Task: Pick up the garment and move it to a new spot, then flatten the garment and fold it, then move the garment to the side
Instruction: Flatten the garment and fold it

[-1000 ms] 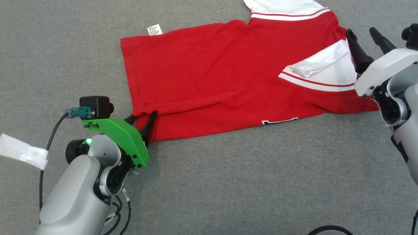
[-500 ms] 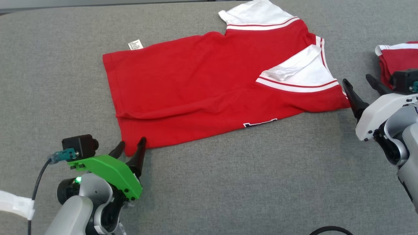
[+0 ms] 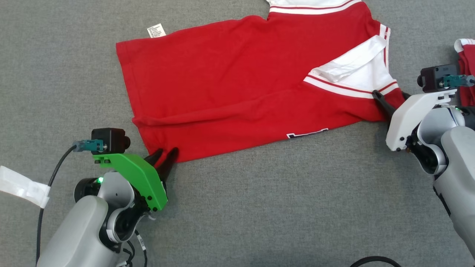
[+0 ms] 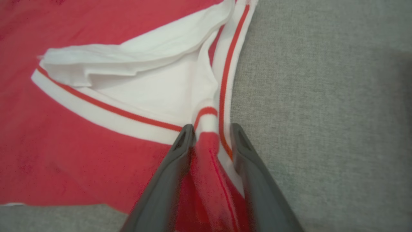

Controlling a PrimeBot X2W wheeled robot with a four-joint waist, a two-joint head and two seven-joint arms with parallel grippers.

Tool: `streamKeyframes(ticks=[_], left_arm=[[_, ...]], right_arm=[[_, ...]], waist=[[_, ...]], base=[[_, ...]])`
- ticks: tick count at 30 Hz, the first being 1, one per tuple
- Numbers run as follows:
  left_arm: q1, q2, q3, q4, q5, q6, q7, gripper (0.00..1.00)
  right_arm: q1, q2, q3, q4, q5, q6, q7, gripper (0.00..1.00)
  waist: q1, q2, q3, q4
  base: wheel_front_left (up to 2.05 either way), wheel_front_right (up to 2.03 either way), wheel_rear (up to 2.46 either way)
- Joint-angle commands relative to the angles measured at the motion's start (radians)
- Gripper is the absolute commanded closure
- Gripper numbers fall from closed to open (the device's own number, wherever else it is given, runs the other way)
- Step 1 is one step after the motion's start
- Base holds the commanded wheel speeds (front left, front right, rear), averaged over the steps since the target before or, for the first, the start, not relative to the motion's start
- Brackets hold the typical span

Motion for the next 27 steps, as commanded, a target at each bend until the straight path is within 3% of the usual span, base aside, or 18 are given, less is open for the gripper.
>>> streamKeyframes(ticks=[1, 4, 9, 16, 21, 27], left_arm=[[0.047, -0.009, -0.036, 0.047, -0.022, -0.009, 0.04, 1.0], [0.049, -0.004, -0.019, 0.054, -0.046, -0.034, 0.044, 1.0], [0.054, 0.074, 0.017, 0.026, -0.084, -0.065, 0.079, 1.0], [0.127, 0.16, 0.053, -0.064, -0.126, -0.062, 0.128, 1.0], [0.222, 0.203, 0.065, -0.164, -0.134, -0.038, 0.121, 1.0], [0.322, 0.247, 0.081, -0.26, -0.126, -0.004, 0.105, 1.0]], right_arm=[[0.041, 0.01, 0.025, 0.007, 0.019, 0.001, 0.026, 1.0], [0.063, -0.025, 0.028, -0.015, 0.059, 0.001, 0.049, 1.0], [0.098, -0.077, 0.001, -0.086, 0.122, 0.0, 0.079, 1.0], [0.223, -0.131, -0.04, -0.227, 0.176, -0.001, 0.135, 1.0], [0.351, -0.118, -0.122, -0.335, 0.171, -0.001, 0.132, 1.0], [0.519, -0.052, -0.212, -0.446, 0.138, -0.001, 0.135, 1.0]], waist=[[0.0, 0.0115, -0.012, -0.003], [0.0, 0.0115, -0.039, -0.011], [0.0, 0.0115, -0.092, -0.033], [0.0, 0.0115, -0.148, -0.081], [0.0, 0.0115, -0.16, -0.106], [0.0, 0.0115, -0.157, -0.116]], base=[[0.0, 0.0, 0.0], [0.0, 0.0, 0.0], [0.0, 0.0, 0.0], [0.0, 0.0, 0.0], [0.0, 0.0, 0.0], [0.0, 0.0, 0.0]])
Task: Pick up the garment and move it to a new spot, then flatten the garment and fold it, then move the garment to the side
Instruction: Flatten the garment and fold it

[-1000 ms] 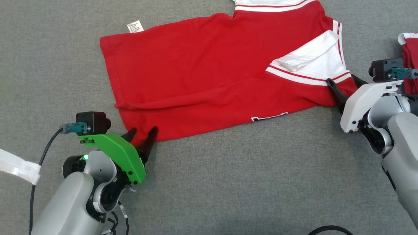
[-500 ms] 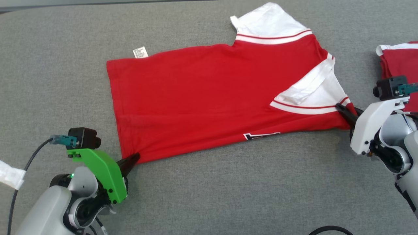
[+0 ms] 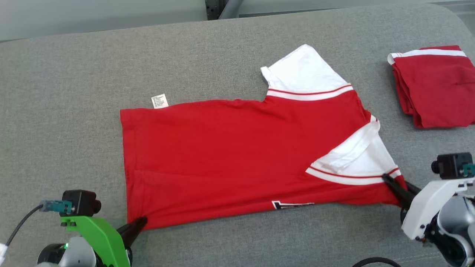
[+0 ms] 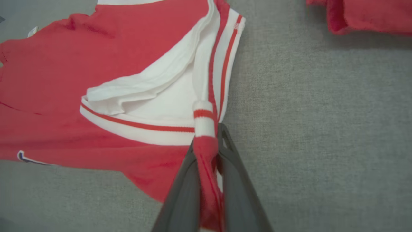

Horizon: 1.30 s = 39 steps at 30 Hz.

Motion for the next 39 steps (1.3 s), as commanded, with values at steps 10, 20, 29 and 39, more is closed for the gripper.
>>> streamKeyframes(ticks=[10, 20, 29, 39], left_arm=[[0.117, 0.037, 0.016, -0.09, 0.022, 0.059, -0.037, 0.0], [-0.056, 0.09, 0.078, -0.238, 0.11, 0.117, -0.037, 0.0], [-0.506, -0.054, -0.048, 0.06, 0.203, 0.063, 0.05, 0.0], [-0.663, -0.121, -0.164, 0.319, 0.258, -0.024, 0.108, 0.0]], right_arm=[[0.104, 0.117, -0.061, -0.081, -0.121, -0.003, -0.003, 0.0], [-0.164, 0.037, -0.127, -0.231, -0.17, -0.003, 0.099, 0.0], [-0.607, 0.064, -0.042, 0.089, -0.302, -0.003, 0.158, 0.0], [-0.76, 0.091, 0.076, 0.436, -0.348, -0.002, 0.073, 0.0]], waist=[[0.0, 0.0115, 0.031, -0.012], [0.0, 0.0115, 0.187, 0.021], [0.0, 0.0115, 0.327, 0.127], [0.0, 0.0115, 0.309, 0.186]], base=[[0.0, 0.0, 0.0], [0.0, 0.0, 0.0], [0.0, 0.0, 0.0], [0.0, 0.0, 0.0]])
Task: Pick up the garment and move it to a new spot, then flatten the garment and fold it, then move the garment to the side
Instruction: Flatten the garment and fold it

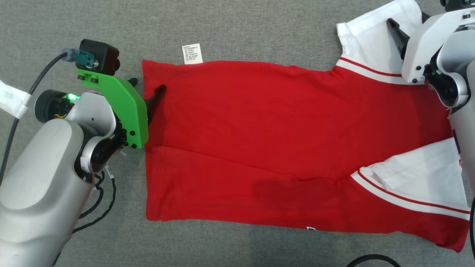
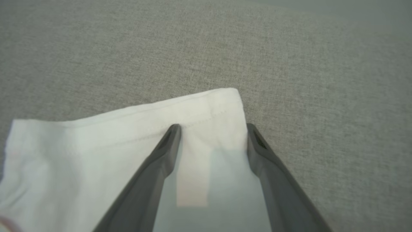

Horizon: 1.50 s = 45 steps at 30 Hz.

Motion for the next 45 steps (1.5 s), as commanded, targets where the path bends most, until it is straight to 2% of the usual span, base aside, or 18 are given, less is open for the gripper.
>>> streamKeyframes(ticks=[1, 3, 4, 5, 6, 8, 9, 10, 11, 12, 15, 23, 31, 36, 45], left_arm=[[0.001, -0.006, -0.011, 0.046, 0.007, -0.005, 0.007, 0.0], [-0.004, -0.014, -0.017, 0.058, 0.003, -0.017, 0.003, 0.0], [-0.01, -0.027, -0.018, 0.07, -0.007, -0.026, -0.006, 0.0], [-0.016, -0.043, -0.015, 0.078, -0.017, -0.034, -0.015, 0.0], [-0.022, -0.056, -0.015, 0.089, -0.027, -0.047, -0.023, 0.0], [-0.025, -0.08, -0.013, 0.109, -0.042, -0.068, -0.038, 0.07], [-0.027, -0.09, -0.016, 0.12, -0.051, -0.083, -0.044, 0.25], [-0.029, -0.101, -0.019, 0.127, -0.062, -0.102, -0.051, 0.56], [-0.028, -0.115, -0.013, 0.139, -0.079, -0.112, -0.057, 0.73], [-0.029, -0.123, -0.014, 0.151, -0.091, -0.123, -0.058, 1.0], [-0.037, -0.111, -0.02, 0.164, -0.093, -0.143, -0.06, 1.0], [0.002, -0.064, 0.04, 0.08, -0.088, -0.151, -0.19, 1.0], [0.165, -0.003, 0.092, -0.076, -0.121, -0.125, -0.27, 1.0], [0.274, 0.035, 0.128, -0.141, -0.14, -0.107, -0.321, 1.0], [0.451, 0.071, 0.154, -0.216, -0.185, -0.088, -0.354, 1.0]], right_arm=[[0.0, 0.004, 0.018, 0.045, 0.004, 0.0, -0.007, 0.0], [-0.008, 0.005, 0.024, 0.064, 0.01, 0.0, -0.014, 0.03], [-0.015, 0.005, 0.03, 0.079, 0.015, 0.0, -0.023, 0.55], [-0.023, 0.009, 0.031, 0.092, 0.026, 0.0, -0.033, 0.89], [-0.032, 0.012, 0.034, 0.104, 0.035, 0.0, -0.042, 1.0], [-0.037, 0.011, 0.052, 0.121, 0.047, -0.001, -0.055, 1.0], [-0.038, 0.01, 0.065, 0.128, 0.054, -0.001, -0.06, 1.0], [-0.04, 0.009, 0.075, 0.133, 0.067, -0.001, -0.066, 1.0], [-0.043, 0.009, 0.082, 0.134, 0.082, -0.001, -0.077, 1.0], [-0.048, 0.009, 0.085, 0.132, 0.097, -0.001, -0.092, 1.0], [-0.061, 0.01, 0.097, 0.109, 0.14, -0.001, -0.135, 1.0], [0.025, -0.039, 0.14, -0.054, 0.268, -0.001, -0.22, 1.0], [0.227, -0.087, 0.095, -0.261, 0.373, -0.001, -0.28, 1.0], [0.363, -0.094, 0.052, -0.386, 0.388, -0.001, -0.278, 1.0], [0.585, -0.058, -0.019, -0.538, 0.367, -0.001, -0.242, 1.0]], waist=[[-0.0001, 0.0116, -0.001, 0.016], [-0.0001, 0.0116, -0.003, 0.015], [-0.0001, 0.0116, -0.005, 0.014], [-0.0001, 0.0116, -0.006, 0.011], [-0.0001, 0.0116, -0.008, 0.008], [-0.0001, 0.0116, -0.01, -0.001], [-0.0001, 0.0116, -0.013, -0.007], [-0.0001, 0.0116, -0.016, -0.012], [-0.0001, 0.0116, -0.019, -0.019], [-0.0001, 0.0116, -0.022, -0.025], [-0.0001, 0.0116, -0.026, -0.042], [-0.0001, 0.0116, -0.055, -0.083], [-0.0001, 0.0116, -0.125, -0.122], [-0.0001, 0.0116, -0.171, -0.151], [-0.0001, 0.0116, -0.254, -0.176]], base=[[0.0, 0.0, 0.0], [0.0, 0.0, 0.0], [0.0, 0.0, 0.0], [0.0, 0.0, 0.0], [0.0, 0.0, 0.0], [0.0, 0.0, 0.0], [0.0, 0.0, 0.0], [0.0, 0.0, 0.0], [0.0, 0.0, 0.0], [0.0, 0.0, 0.0], [0.0, 0.0, 0.0], [0.0, 0.0, 0.0], [0.0, 0.0, 0.0], [0.0, 0.0, 0.0], [0.0, 0.0, 0.0]])
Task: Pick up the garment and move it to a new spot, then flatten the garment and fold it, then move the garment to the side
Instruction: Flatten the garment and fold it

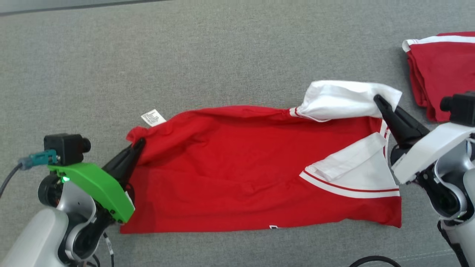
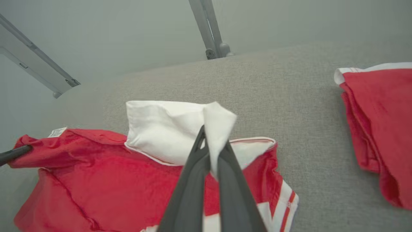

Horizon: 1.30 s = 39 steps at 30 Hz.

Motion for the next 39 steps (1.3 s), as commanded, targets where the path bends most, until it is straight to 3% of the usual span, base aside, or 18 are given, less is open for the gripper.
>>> streamKeyframes(ticks=[1, 8, 16, 17, 18, 19, 20, 24, 27, 31, 34, 37, 39], left_arm=[[0.054, 0.014, 0.007, -0.015, -0.014, 0.007, -0.016, 1.0], [0.166, -0.003, 0.008, -0.03, -0.034, 0.005, -0.065, 1.0], [0.21, -0.03, -0.012, 0.061, -0.011, -0.024, -0.143, 1.0], [0.207, -0.026, -0.017, 0.074, 0.002, -0.02, -0.149, 0.96], [0.203, -0.021, -0.021, 0.088, 0.019, -0.015, -0.158, 0.71], [0.201, -0.016, -0.022, 0.1, 0.04, -0.007, -0.17, 0.29], [0.198, -0.008, -0.024, 0.109, 0.071, -0.001, -0.189, 0.0], [0.225, 0.011, -0.032, 0.133, 0.181, 0.045, -0.298, 0.0], [0.274, 0.016, -0.021, 0.126, 0.247, 0.104, -0.392, 0.0], [0.332, -0.022, 0.009, 0.081, 0.319, 0.196, -0.507, 0.0], [0.359, -0.064, 0.039, 0.057, 0.388, 0.247, -0.529, 0.0], [0.367, -0.128, 0.091, 0.016, 0.455, 0.25, -0.53, 0.0], [0.381, -0.171, 0.124, 0.011, 0.491, 0.222, -0.53, 0.0]], right_arm=[[0.059, 0.014, -0.021, -0.02, -0.008, -0.001, 0.007, 1.0], [0.175, 0.053, -0.034, -0.005, -0.032, -0.001, 0.006, 1.0], [0.223, 0.095, 0.011, 0.076, -0.06, 0.0, -0.038, 1.0], [0.222, 0.091, 0.019, 0.084, -0.071, -0.001, -0.048, 0.93], [0.219, 0.087, 0.028, 0.092, -0.083, -0.001, -0.059, 0.54], [0.22, 0.086, 0.035, 0.099, -0.084, -0.001, -0.062, 0.0], [0.219, 0.083, 0.037, 0.101, -0.083, -0.001, -0.066, 0.0], [0.242, 0.044, 0.018, 0.07, -0.034, -0.001, -0.034, 0.0], [0.24, 0.045, -0.063, 0.044, -0.001, 0.0, -0.005, 0.0], [0.214, 0.072, -0.114, 0.06, -0.032, 0.0, 0.072, 0.0], [0.187, 0.109, -0.115, 0.111, -0.071, 0.0, 0.115, 0.0], [0.15, 0.146, -0.138, 0.198, -0.134, 0.0, 0.119, 0.0], [0.127, 0.172, -0.148, 0.259, -0.169, 0.0, 0.118, 0.0]], waist=[[0.0, 0.0115, -0.043, -0.019], [0.0, 0.0115, -0.071, -0.024], [0.0, 0.0115, -0.076, -0.019], [0.0, 0.0115, -0.076, -0.018], [0.0, 0.0115, -0.077, -0.019], [0.0, 0.0115, -0.078, -0.019], [0.0, 0.0115, -0.08, -0.02], [0.0, 0.0115, -0.098, -0.027], [0.0, 0.0115, -0.113, -0.041], [0.0, 0.0115, -0.128, -0.047], [0.0, 0.0115, -0.131, -0.035], [0.0, 0.0115, -0.133, -0.013], [0.0, 0.0115, -0.134, 0.004]], base=[[0.0, 0.0, 0.0], [0.0, 0.0, 0.0], [0.0, 0.0, 0.0], [0.0, 0.0, 0.0], [0.0, 0.0, 0.0], [0.0, 0.0, 0.0], [0.0, 0.0, 0.0], [0.0, 0.0, 0.0], [0.0, 0.0, 0.0], [0.0, 0.0, 0.0], [0.0, 0.0, 0.0], [0.0, 0.0, 0.0], [0.0, 0.0, 0.0]])
